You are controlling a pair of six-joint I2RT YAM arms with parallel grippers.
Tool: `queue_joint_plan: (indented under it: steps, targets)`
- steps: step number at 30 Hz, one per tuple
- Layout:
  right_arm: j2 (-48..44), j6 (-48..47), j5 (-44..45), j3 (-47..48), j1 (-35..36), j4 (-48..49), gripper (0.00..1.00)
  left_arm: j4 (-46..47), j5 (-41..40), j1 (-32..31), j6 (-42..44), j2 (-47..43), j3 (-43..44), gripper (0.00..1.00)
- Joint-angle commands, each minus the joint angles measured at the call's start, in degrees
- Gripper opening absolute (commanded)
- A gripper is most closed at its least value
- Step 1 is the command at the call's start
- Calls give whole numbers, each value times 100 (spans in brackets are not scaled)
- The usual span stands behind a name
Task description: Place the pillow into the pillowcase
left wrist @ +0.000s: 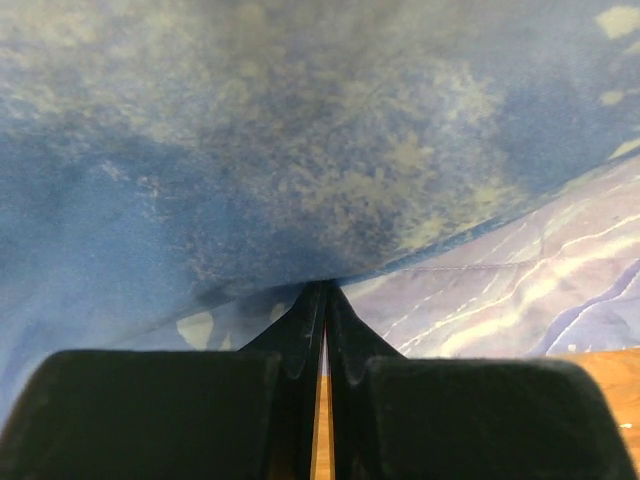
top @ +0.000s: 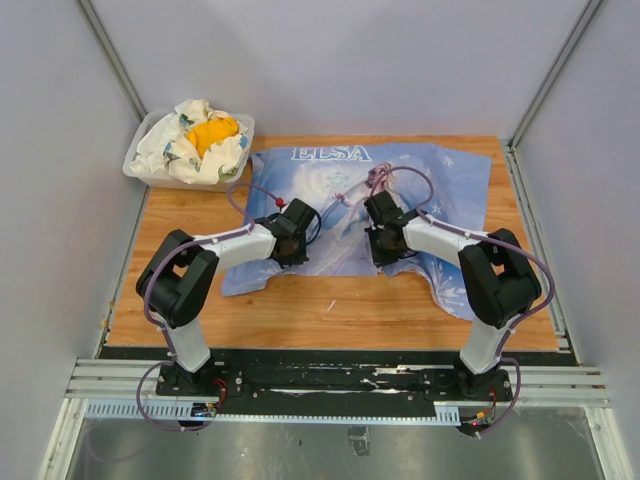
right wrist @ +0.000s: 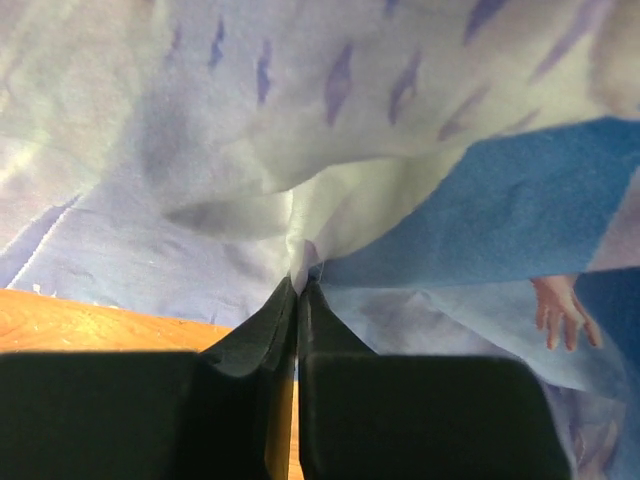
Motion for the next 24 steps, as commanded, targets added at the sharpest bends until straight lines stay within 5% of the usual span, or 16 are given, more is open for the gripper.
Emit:
queue_joint_plan:
  steps: [1,16,21,24]
  targets:
    - [39,123,414,-565,170,-355,1,-205,-88,-68,-27,-46,-427,3]
    - [-1304,339,521,-1204,732,-1004,1,-729,-148,-77,-11,-1221,-1175,0]
    - [-1399,292,595,-1166,738,-987,33,-953,-91,-79,13,-1340,-1062,1]
    - [-1558,261,817,-793,737,-1175,37,-1198,-155,-77,41,-1552,-878,7]
